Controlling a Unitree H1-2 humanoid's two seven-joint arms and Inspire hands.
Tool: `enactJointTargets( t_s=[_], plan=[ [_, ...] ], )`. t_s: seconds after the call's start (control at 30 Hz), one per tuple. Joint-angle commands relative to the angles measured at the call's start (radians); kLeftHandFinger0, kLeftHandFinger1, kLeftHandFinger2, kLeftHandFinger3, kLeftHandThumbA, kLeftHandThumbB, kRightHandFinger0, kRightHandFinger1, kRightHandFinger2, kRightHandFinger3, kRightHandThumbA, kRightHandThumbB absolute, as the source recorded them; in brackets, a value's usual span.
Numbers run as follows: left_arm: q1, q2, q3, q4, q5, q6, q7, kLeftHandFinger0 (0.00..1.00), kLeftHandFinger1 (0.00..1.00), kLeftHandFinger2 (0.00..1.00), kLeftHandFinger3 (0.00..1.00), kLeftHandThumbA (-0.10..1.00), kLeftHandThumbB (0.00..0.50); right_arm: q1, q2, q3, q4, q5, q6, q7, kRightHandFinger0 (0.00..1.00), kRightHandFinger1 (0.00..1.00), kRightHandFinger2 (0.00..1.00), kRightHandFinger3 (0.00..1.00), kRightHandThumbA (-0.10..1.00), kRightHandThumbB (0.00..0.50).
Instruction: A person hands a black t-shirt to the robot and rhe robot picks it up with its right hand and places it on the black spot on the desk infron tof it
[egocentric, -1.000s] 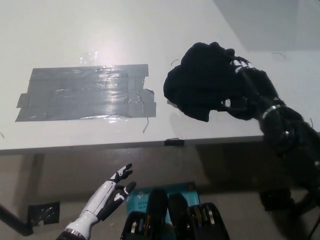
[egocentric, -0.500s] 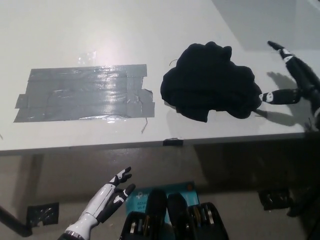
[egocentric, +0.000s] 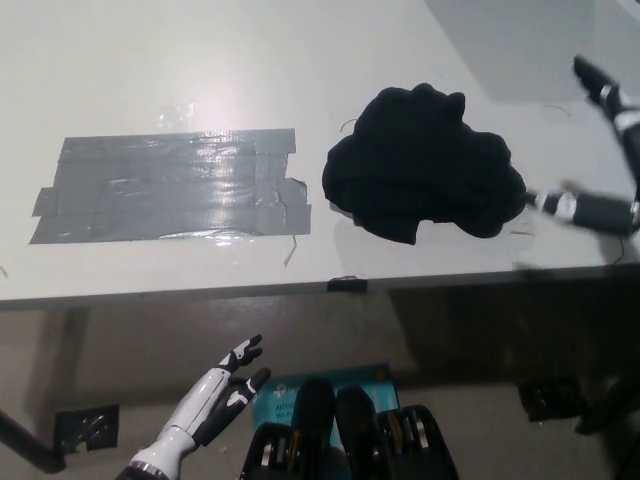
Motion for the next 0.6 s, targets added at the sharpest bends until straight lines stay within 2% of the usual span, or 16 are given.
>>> enactJointTargets(
  t_s=[0.0,0.1,0.2,0.27,0.3,0.47,0.5,0.57],
  plan=[
    [-0.038,0.016,-0.009,-0.038,0.011,-0.017,-0.015,0.83,0.95,0.95,1.0,1.0,0.5,0.247,0.123,0.019,-0.261,0.224,-0.132,0.035,1.0,1.0,1.0,1.0,1.0,0.483],
    [-0.028,0.018,-0.009,-0.035,0.009,-0.023,-0.014,0.83,0.96,0.94,1.0,1.0,0.5,0.302,0.166,0.052,-0.102,0.156,-0.17,0.063,1.0,1.0,1.0,1.0,1.0,0.417],
    [-0.023,0.012,-0.012,-0.033,0.01,-0.021,-0.013,0.84,0.96,0.94,1.0,1.0,0.5,0.322,0.207,0.053,0.007,0.14,-0.181,0.071,1.0,1.0,1.0,1.0,1.0,0.414],
    [-0.025,0.006,-0.011,-0.027,0.008,-0.023,-0.011,0.84,0.96,0.94,1.0,1.0,0.5,0.326,0.222,0.048,0.074,0.146,-0.208,0.087,1.0,1.0,1.0,1.0,1.0,0.346],
    [-0.021,0.003,-0.01,-0.031,0.005,-0.015,-0.011,0.83,0.96,0.94,1.0,1.0,0.5,0.326,0.224,0.057,0.15,0.102,-0.241,0.085,1.0,1.0,1.0,1.0,1.0,0.315],
    [-0.021,-0.005,-0.013,-0.026,0.013,-0.026,-0.004,0.8,0.94,0.93,1.0,1.0,0.5,0.311,0.204,0.068,0.27,0.051,-0.26,0.102,1.0,1.0,1.0,1.0,1.0,0.295],
    [-0.016,-0.007,-0.013,-0.028,0.011,-0.026,-0.002,0.79,0.94,0.92,1.0,1.0,0.5,0.311,0.198,0.071,0.263,0.034,-0.245,0.099,1.0,1.0,1.0,1.0,1.0,0.349],
    [-0.014,-0.007,-0.012,-0.029,0.011,-0.026,-0.001,0.79,0.94,0.92,1.0,1.0,0.5,0.31,0.198,0.071,0.265,0.029,-0.245,0.1,1.0,1.0,1.0,1.0,1.0,0.356]
  ],
)
